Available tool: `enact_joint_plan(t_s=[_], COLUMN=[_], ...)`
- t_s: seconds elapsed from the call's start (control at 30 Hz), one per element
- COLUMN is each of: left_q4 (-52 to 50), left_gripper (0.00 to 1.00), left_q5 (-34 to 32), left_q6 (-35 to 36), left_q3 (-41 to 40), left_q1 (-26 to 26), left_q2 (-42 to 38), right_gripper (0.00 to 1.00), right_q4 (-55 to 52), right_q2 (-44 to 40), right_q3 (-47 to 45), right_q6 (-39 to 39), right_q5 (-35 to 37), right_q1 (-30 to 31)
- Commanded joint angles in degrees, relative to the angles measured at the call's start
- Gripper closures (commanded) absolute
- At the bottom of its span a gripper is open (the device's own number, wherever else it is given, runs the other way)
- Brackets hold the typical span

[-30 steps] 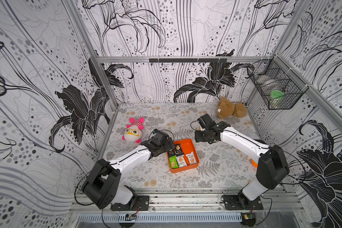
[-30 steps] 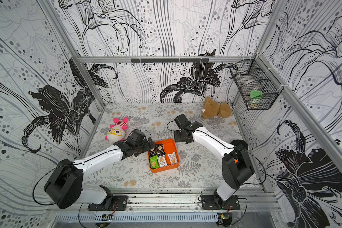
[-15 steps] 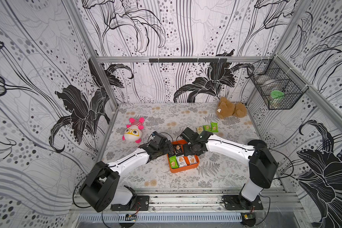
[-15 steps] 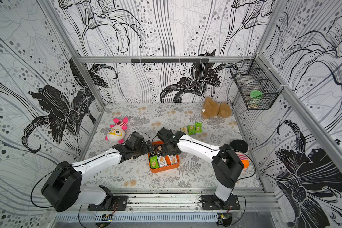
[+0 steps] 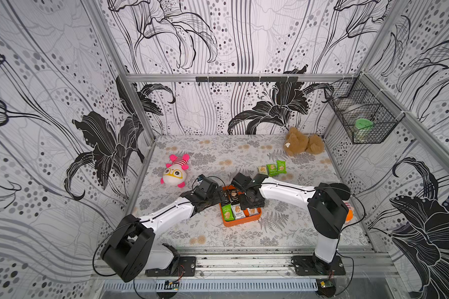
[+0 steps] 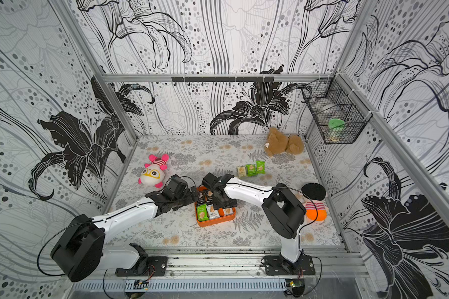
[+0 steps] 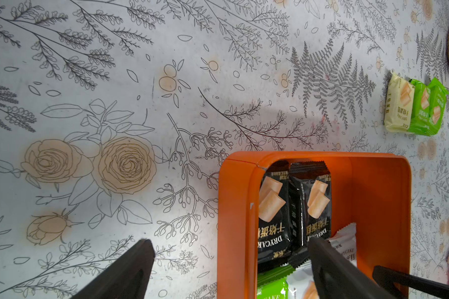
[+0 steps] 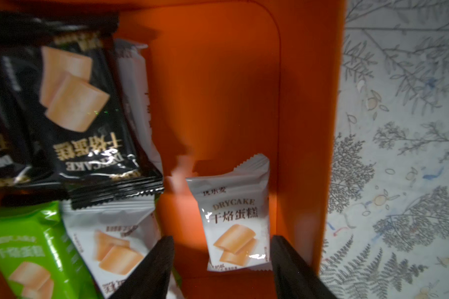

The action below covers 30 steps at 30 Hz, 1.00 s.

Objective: Take the cookies out of the storage box
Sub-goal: Pick up the cookie from the storage box.

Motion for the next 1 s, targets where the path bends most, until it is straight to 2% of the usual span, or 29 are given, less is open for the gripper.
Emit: enact_joint_plan(t_s=[0.0, 0.6, 0.77, 0.97], left_q4=[1.5, 1.7, 1.5, 1.4], left_gripper=[0.03, 0.03, 0.03, 0.03], left_q5=[-1.6, -2.2, -2.2, -2.0], left_q6=[0.4, -2.0, -2.0, -1.5], left_q3=[-0.2, 0.0, -0.2, -0.3], left_q1=[-0.2, -0.1, -0.2, -0.1], left_q2=[-0.7, -0.2, -0.2, 0.1], right_gripper=[0.35, 0.44, 0.44, 0.42], right_q4=[-1.7, 1.6, 0.7, -0.4], right_q2=[0.9, 6.4, 5.4, 3.2], right_q3=[0.9, 4.6, 7.1, 5.4], right_q6=[1.4, -1.4, -1.6, -3.2], right_q5=[1.1, 2.1, 3.8, 5.1], right_q1=[0.1, 0.0, 0.0, 0.0])
